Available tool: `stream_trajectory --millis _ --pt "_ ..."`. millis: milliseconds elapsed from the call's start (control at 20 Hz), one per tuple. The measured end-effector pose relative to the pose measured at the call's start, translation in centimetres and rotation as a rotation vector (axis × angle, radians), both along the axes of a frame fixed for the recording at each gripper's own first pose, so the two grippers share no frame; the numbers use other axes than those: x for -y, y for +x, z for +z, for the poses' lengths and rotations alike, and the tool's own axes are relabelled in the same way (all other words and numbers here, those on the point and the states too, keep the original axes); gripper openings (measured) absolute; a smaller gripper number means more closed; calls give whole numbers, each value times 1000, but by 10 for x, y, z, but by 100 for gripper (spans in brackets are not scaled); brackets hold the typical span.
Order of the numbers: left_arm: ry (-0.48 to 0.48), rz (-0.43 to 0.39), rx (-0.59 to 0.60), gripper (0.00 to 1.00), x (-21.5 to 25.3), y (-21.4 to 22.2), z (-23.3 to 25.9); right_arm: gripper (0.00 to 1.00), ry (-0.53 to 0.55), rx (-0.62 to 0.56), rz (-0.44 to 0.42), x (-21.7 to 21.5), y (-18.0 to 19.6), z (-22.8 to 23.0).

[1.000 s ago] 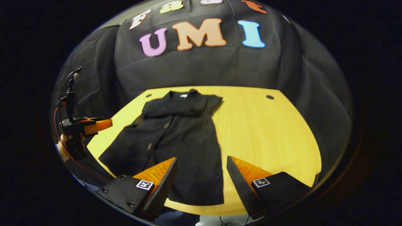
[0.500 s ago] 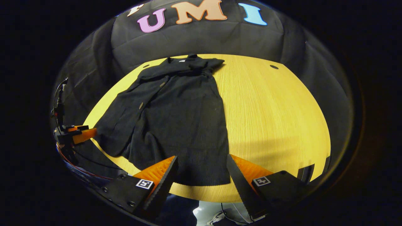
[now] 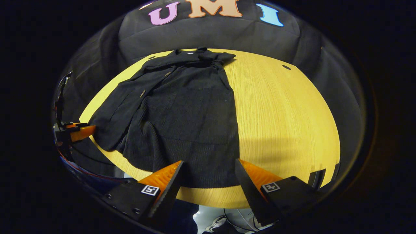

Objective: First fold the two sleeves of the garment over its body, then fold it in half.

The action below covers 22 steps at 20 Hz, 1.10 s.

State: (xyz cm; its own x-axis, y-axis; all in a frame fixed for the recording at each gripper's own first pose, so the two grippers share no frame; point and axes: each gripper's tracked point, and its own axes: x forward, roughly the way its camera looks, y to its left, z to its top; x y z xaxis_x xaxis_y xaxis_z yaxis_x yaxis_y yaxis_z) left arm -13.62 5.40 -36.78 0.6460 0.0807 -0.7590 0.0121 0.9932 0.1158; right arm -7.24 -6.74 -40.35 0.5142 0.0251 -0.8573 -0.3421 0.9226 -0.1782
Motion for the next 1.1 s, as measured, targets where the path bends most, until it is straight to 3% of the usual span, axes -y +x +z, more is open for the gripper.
stream_trajectory --millis 50,100,150,200,250,300,450,650,700,750,800,850,1000,1100 --pt "-34 20 -7 96 0 -1 -2 93 0 -2 -3 0 0 0" --pt "-67 46 -10 96 1 -3 -3 98 2 -6 -4 -1 -1 -2" --pt "-73 40 -11 97 4 -3 -3 92 -1 -7 -2 -2 -1 -2" --pt "-66 8 -12 97 7 -4 -4 93 2 -11 2 -4 -2 -2" --pt "-55 -23 0 96 10 -4 -2 85 2 -9 5 -7 -3 -2" --pt "-50 -42 5 91 16 -4 -4 82 6 -10 10 -9 -4 -4" --pt "-53 -81 24 56 28 0 -4 58 19 -11 13 -17 -7 -6" --pt "-81 -124 28 25 34 0 -4 31 40 -15 12 -25 -9 -8" --pt "-94 -132 29 20 39 1 -4 31 35 -16 14 -24 -10 -8" --pt "-104 -138 30 8 42 2 -3 31 33 -25 25 -25 -11 -8" --pt "-113 -138 32 4 41 2 -4 31 41 -35 37 -30 -12 -9" --pt "-123 -137 32 0 41 3 -4 13 42 -34 46 -31 -12 -10" --pt "-155 -125 36 0 42 4 -3 16 20 -39 82 -39 -12 -11" --pt "-156 -125 33 0 42 4 -3 11 18 -35 72 -40 -11 -9"
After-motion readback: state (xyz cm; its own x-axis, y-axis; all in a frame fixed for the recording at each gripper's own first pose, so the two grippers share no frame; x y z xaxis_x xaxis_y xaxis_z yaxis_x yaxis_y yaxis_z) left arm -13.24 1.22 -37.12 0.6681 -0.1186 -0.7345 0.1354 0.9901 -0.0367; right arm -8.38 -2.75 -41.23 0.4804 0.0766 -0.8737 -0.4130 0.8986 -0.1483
